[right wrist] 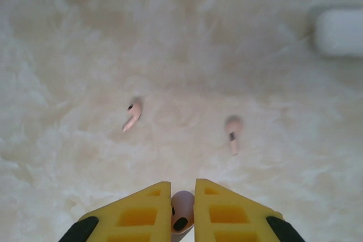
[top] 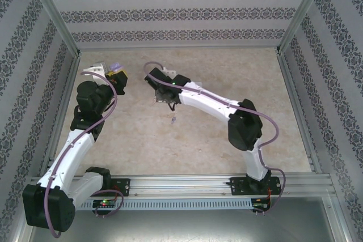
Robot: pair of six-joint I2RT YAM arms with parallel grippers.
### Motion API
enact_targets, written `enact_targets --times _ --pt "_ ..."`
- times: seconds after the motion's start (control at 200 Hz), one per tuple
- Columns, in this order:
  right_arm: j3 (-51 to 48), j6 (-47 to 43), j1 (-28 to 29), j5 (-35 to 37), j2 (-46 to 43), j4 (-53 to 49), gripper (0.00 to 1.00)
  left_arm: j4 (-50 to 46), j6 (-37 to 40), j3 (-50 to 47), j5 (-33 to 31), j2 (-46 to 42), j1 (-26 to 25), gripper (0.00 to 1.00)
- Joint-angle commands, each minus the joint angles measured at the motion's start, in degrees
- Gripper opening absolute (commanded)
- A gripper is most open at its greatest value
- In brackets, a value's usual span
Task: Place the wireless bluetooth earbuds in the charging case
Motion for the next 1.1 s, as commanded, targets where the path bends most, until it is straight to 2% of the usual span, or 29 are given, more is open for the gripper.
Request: enact_targets --times 0.0,0.22,0.46,0.6,0.799,1.094 --pt "-3.01 -7.78 -1.44 3.92 -4.96 2.38 0.14 5.47 4.99 -1.63 6.22 -0.74 0.39 0.00" --pt "-8.36 -20.65 -2.69 4.85 -14.31 9.86 0.15 11.94 12.83 -7.71 13.09 -0.91 -0.90 0.00" --pt "-14.83 -33.74 -2.62 1.93 -24.73 19.89 0.16 21.03 21.59 -12.06 18.96 1.28 -5.61 0.00" --pt "-17.35 -37.60 -2.80 -0.01 -29.30 22.75 0.16 22.26 25.12 -11.47 18.86 3.38 -9.15 0.00" --pt "-23.99 -42.65 -2.93 -8.03 -36.04 29.80 0.16 23.69 28.52 -7.28 18.23 9.92 -15.29 0.00" --pt "-32.20 -45.37 -3.16 -11.97 -43.66 36.52 0.17 36.44 27.86 -2.30 16.24 19.24 -20.39 0.00"
